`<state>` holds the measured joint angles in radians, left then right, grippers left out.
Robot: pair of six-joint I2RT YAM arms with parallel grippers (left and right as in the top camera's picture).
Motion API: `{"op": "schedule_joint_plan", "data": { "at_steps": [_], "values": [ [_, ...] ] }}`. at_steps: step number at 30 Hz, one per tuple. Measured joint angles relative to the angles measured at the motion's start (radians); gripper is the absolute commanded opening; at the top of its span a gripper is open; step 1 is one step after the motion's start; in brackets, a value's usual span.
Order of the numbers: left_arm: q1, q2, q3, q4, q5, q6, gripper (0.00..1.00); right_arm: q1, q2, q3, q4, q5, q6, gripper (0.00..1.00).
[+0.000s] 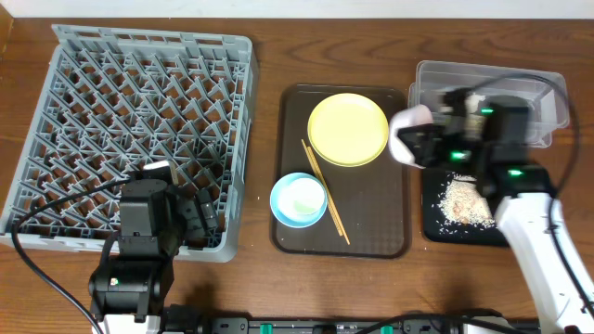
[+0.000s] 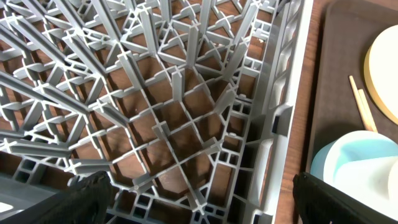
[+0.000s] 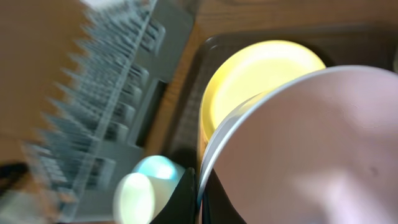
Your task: Sort waste into correct bins and load items into the dishwasher
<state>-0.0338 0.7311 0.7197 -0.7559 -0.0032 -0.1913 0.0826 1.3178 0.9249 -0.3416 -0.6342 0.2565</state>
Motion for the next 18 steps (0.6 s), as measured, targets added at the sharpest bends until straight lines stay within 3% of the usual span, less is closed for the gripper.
{"op": "schedule_joint_plan", "data": {
  "at_steps": [8, 18],
  "values": [
    [0.0, 0.0, 0.0, 0.0, 0.0, 0.0, 0.95, 0.286, 0.06, 0.023, 0.194, 0.397, -0.155, 0.01],
    [0.0, 0.0, 0.0, 0.0, 0.0, 0.0, 0.95, 0.388, 0.367, 0.024, 0.407, 0.482, -0.206, 0.01]
  ]
}}
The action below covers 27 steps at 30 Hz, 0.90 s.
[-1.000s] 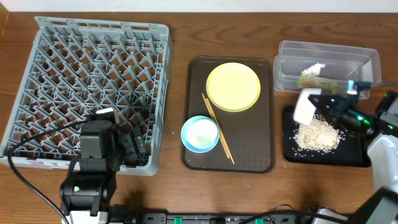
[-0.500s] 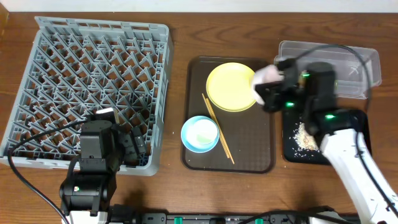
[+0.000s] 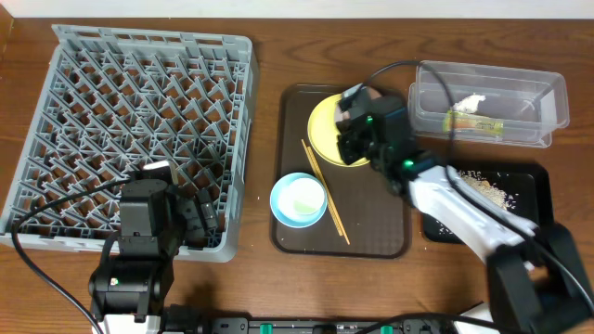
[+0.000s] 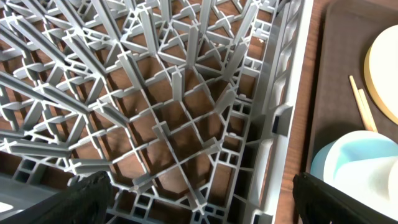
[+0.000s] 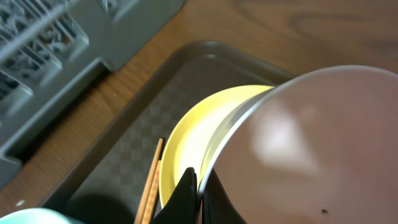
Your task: Sort waste into correct bins and load items into the dishwasher
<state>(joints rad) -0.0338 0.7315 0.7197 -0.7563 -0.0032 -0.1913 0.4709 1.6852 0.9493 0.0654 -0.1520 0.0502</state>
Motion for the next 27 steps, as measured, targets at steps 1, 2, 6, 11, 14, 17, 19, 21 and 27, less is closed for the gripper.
{"op": "schedule_joint_plan", "data": {
  "at_steps": [1, 2, 6, 11, 14, 17, 19, 21, 27],
  "values": [
    [0.0, 0.0, 0.0, 0.0, 0.0, 0.0, 0.95, 0.008, 0.02, 0.0, 0.014, -0.003, -0.003, 0.01],
    [0.0, 0.0, 0.0, 0.0, 0.0, 0.0, 0.95, 0.017, 0.042, 0.0, 0.024, -0.005, -0.005, 0.01],
    [0.0, 0.0, 0.0, 0.0, 0.0, 0.0, 0.95, 0.048, 0.099, 0.0, 0.03, -0.031, -0.007, 0.15],
    [0.0, 0.0, 0.0, 0.0, 0.0, 0.0, 0.95, 0.08, 0.126, 0.0, 0.009, -0.065, -0.017, 0.21],
    [0.0, 0.0, 0.0, 0.0, 0.0, 0.0, 0.95, 0.09, 0.127, 0.0, 0.007, -0.07, -0.017, 0.29],
    [0.0, 0.0, 0.0, 0.0, 0.0, 0.0, 0.95, 0.09, 0.126, 0.0, 0.003, -0.076, -0.016, 0.45],
    [0.0, 0.0, 0.0, 0.0, 0.0, 0.0, 0.95, 0.089, 0.112, 0.0, -0.015, -0.076, -0.016, 0.48],
    [0.0, 0.0, 0.0, -0.001, 0.0, 0.0, 0.95, 0.087, 0.074, 0.0, -0.041, -0.078, -0.018, 0.47],
    [0.0, 0.0, 0.0, -0.001, 0.0, 0.0, 0.95, 0.076, -0.142, 0.008, -0.131, -0.084, -0.012, 0.47]
  ]
}}
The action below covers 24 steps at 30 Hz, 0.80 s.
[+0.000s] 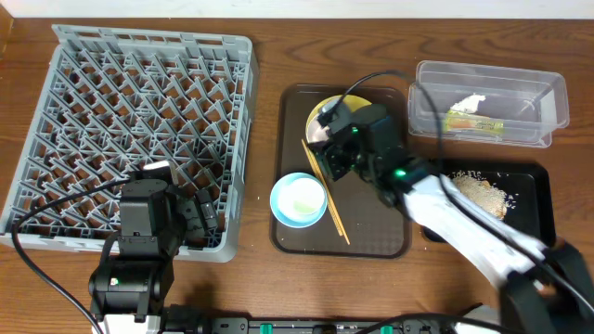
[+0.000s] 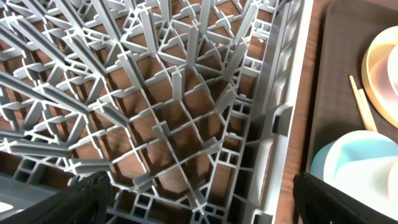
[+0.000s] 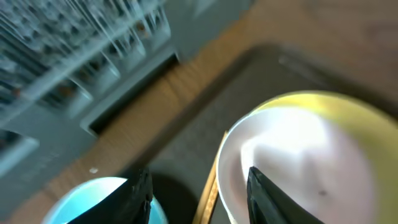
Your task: Sort waste into correct bins and load items into the dishwasher
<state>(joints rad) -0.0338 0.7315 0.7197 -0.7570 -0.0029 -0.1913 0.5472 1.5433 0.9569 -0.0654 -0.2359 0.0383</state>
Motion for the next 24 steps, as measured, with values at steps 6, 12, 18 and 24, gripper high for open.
{"op": "schedule_joint_plan", "data": {
  "at_steps": [6, 12, 18, 24],
  "values": [
    [0.0, 0.0, 0.0, 0.0, 0.0, 0.0, 0.95, 0.009, -0.056, 0.016, -0.204, -0.066, 0.021, 0.38],
    [0.0, 0.0, 0.0, 0.001, 0.0, 0.0, 0.95, 0.056, -0.003, 0.014, -0.33, -0.108, 0.083, 0.34],
    [0.0, 0.0, 0.0, 0.0, 0.0, 0.0, 0.95, 0.105, 0.077, 0.014, -0.337, -0.097, 0.138, 0.19],
    [0.0, 0.0, 0.0, 0.0, 0.0, 0.0, 0.95, 0.113, 0.133, 0.014, -0.325, -0.066, 0.188, 0.01]
  ]
}}
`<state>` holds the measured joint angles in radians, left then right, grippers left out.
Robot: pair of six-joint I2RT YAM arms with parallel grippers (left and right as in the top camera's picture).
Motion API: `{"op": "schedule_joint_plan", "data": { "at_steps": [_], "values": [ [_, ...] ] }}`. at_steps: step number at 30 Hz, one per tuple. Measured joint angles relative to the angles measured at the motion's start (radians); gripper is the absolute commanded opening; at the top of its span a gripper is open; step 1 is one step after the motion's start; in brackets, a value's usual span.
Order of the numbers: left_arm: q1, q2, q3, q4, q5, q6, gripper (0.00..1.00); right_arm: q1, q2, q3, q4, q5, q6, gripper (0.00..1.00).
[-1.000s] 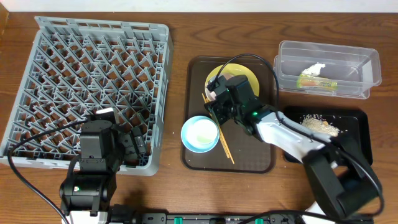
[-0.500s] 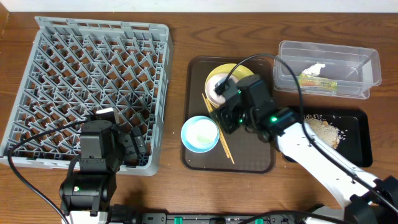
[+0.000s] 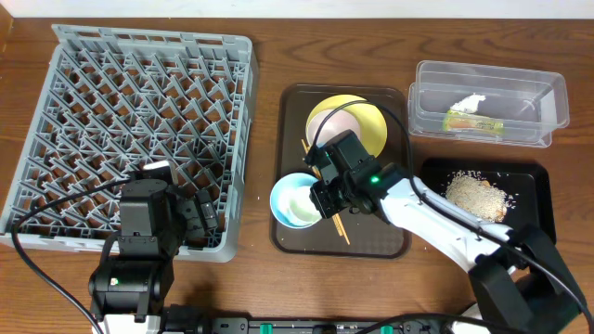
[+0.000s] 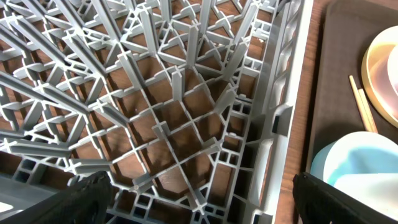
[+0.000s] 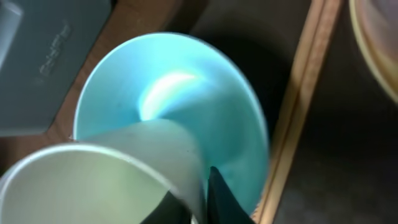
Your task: Sort waste into correct bins and load items into the dishwasher
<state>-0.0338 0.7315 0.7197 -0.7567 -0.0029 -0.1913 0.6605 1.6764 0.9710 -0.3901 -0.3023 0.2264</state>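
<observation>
A pale green cup [image 5: 93, 180] sits inside a light blue bowl [image 3: 290, 206] at the near left of the brown tray [image 3: 371, 237]. My right gripper [image 5: 199, 190] is down in that bowl, shut on the cup's wall, one finger inside and one outside. A pink bowl [image 3: 345, 125] rests on the yellow plate [image 3: 373, 139] at the tray's back. Wooden chopsticks [image 3: 310, 158] lie slantwise between them. My left gripper [image 4: 205, 202] hangs open over the grey dish rack [image 3: 139, 37] at its near right corner, holding nothing.
At the back right stands a clear plastic container [image 3: 487, 93] with scraps in it. A black tray [image 3: 534, 199] with a heap of rice lies in front of it. The rack's right wall [image 4: 283, 118] stands close to the brown tray's left edge.
My right gripper was open above the pink bowl on the yellow plate. Now it is at the blue bowl, shut on the pale green cup's wall. The left arm has not moved.
My right gripper held the pink bowl by its rim near the bins at the right. Then it held the bowl over the yellow plate. Then the bowl sat on the plate with the gripper open. Now the gripper grips the cup in the blue bowl.
</observation>
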Motion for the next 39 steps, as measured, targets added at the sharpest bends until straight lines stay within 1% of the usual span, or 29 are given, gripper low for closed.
{"op": "schedule_joint_plan", "data": {
  "at_steps": [5, 8, 12, 16, 21, 27, 30, 32, 35, 39],
  "values": [
    [0.0, 0.0, 0.0, 0.001, 0.0, 0.0, 0.95, -0.01, -0.01, 0.001, 0.005, 0.032, 0.013, 0.01],
    [0.0, 0.0, 0.0, 0.014, 0.005, 0.0, 0.95, -0.046, -0.041, 0.017, -0.005, 0.032, 0.018, 0.01],
    [0.0, 0.0, 0.0, 0.077, 0.086, 0.0, 0.95, -0.134, -0.117, 0.079, 0.001, -0.017, 0.019, 0.01],
    [0.0, 0.014, 0.0, 0.172, 0.236, -0.016, 0.95, -0.235, -0.187, 0.13, 0.036, -0.122, 0.027, 0.01],
    [0.0, 0.098, 0.003, 0.33, 0.472, -0.05, 0.95, -0.324, -0.188, 0.133, 0.07, -0.333, 0.058, 0.01],
    [0.0, 0.266, 0.004, 0.611, 0.843, -0.074, 0.95, -0.338, -0.161, 0.132, 0.187, -0.624, 0.079, 0.01],
    [-0.001, 0.342, 0.005, 0.761, 1.026, -0.085, 0.95, -0.338, -0.155, 0.132, 0.196, -0.706, 0.085, 0.01],
    [-0.002, 0.383, 0.005, 0.844, 1.123, -0.106, 0.95, -0.338, -0.152, 0.132, 0.199, -0.752, 0.089, 0.01],
    [-0.003, 0.427, 0.006, 0.93, 1.214, -0.149, 0.95, -0.338, -0.15, 0.132, 0.217, -0.806, 0.097, 0.01],
    [-0.025, 0.457, 0.006, 1.017, 1.271, -0.196, 0.95, -0.338, -0.149, 0.132, 0.248, -0.866, 0.115, 0.01]
  ]
}}
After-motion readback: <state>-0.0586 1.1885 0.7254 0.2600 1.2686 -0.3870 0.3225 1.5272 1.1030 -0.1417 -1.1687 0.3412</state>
